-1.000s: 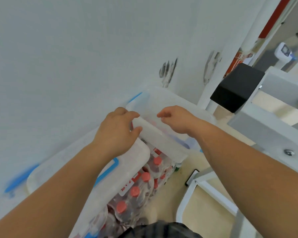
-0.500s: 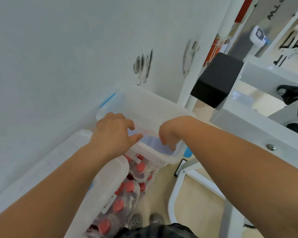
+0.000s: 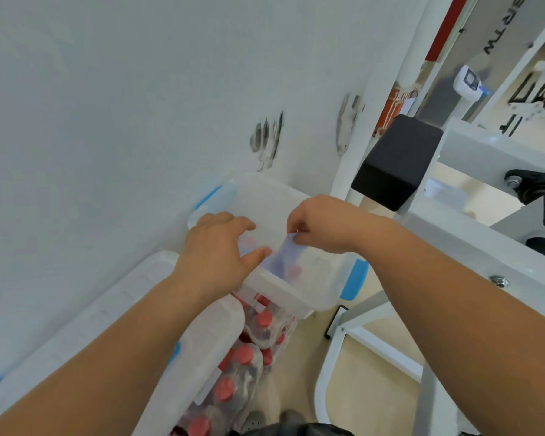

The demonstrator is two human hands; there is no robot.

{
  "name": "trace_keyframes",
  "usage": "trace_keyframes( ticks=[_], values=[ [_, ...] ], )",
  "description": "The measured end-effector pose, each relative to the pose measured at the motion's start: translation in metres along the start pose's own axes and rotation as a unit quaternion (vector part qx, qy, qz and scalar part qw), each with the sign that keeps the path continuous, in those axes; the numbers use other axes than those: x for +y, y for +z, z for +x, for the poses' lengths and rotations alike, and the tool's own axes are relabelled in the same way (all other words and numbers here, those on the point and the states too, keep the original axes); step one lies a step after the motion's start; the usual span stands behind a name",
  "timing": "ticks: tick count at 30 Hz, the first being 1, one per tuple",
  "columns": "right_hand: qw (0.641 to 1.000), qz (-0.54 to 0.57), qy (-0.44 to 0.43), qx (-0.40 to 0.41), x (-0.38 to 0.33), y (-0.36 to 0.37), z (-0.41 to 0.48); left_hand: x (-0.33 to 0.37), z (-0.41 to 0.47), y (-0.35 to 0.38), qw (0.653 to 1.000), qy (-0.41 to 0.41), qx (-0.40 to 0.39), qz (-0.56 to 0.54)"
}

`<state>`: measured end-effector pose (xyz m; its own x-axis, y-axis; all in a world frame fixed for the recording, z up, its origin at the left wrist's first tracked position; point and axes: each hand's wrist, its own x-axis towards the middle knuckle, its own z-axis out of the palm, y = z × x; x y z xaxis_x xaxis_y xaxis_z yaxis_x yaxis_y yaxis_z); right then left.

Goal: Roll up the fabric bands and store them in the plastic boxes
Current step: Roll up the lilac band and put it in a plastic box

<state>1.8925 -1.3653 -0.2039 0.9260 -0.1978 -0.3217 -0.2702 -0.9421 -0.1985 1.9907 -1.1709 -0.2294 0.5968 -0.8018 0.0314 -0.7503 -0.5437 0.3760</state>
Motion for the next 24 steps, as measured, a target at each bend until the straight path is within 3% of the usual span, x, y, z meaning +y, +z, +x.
trace_keyframes(
  ticks=[5,11,18,24],
  values=[
    [0.976,0.143,-0.029,0.161,-0.019,-0.032,-0.039,0.030,-0.001,-0.024,0.979,0.024,0.058,-0.192],
    [0.886,0.317,-0.022,0.337,-0.033,-0.049,-0.076,0.068,-0.009,-0.056,0.903,0.051,0.092,-0.417],
    [0.772,0.532,-0.073,0.341,-0.039,-0.064,-0.109,0.090,-0.017,-0.089,0.832,0.063,0.133,-0.535],
    [0.765,0.501,-0.032,0.403,-0.047,-0.061,-0.112,0.095,-0.023,-0.090,0.846,0.040,0.111,-0.521]
  ],
)
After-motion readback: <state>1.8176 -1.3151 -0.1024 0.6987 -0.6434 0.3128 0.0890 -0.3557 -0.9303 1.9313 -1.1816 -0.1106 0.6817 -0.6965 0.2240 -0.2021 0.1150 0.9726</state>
